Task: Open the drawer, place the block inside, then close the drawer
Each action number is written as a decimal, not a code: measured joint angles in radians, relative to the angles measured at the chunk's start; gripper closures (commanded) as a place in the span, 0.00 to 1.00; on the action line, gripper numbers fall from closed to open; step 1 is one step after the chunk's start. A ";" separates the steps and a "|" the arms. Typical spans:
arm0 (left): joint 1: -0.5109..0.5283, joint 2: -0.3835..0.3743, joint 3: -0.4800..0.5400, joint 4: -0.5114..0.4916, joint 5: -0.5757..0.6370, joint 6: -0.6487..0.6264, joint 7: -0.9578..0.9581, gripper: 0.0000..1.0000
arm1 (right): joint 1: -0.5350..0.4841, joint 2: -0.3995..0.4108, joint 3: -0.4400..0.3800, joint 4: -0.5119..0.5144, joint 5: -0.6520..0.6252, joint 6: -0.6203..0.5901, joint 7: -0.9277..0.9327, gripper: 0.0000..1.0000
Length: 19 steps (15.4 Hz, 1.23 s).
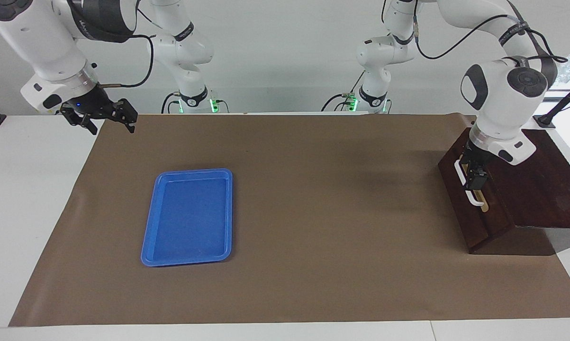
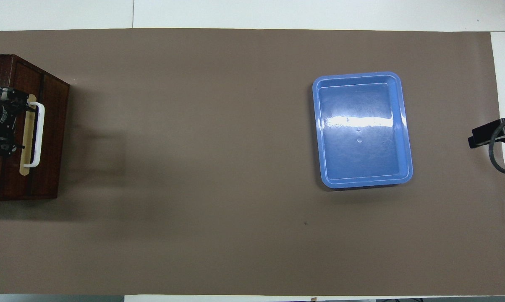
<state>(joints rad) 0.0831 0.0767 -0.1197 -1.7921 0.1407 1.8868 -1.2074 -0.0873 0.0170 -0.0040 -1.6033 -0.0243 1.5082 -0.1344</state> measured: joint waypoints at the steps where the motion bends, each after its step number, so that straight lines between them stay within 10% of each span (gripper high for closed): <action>1: -0.005 -0.021 -0.003 0.011 -0.023 -0.047 0.067 0.00 | 0.000 0.004 0.000 0.000 0.000 0.003 0.003 0.00; 11: -0.034 -0.053 -0.017 0.133 -0.083 -0.374 0.979 0.00 | 0.000 0.007 0.000 0.000 0.000 0.043 0.006 0.00; 19: -0.059 -0.076 -0.014 0.185 -0.153 -0.434 1.108 0.00 | 0.003 0.003 0.011 0.001 0.000 0.043 0.006 0.00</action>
<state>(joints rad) 0.0245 0.0010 -0.1339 -1.6075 -0.0120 1.4523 -0.0995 -0.0845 0.0197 0.0069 -1.6020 -0.0243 1.5516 -0.1280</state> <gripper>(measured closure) 0.000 0.000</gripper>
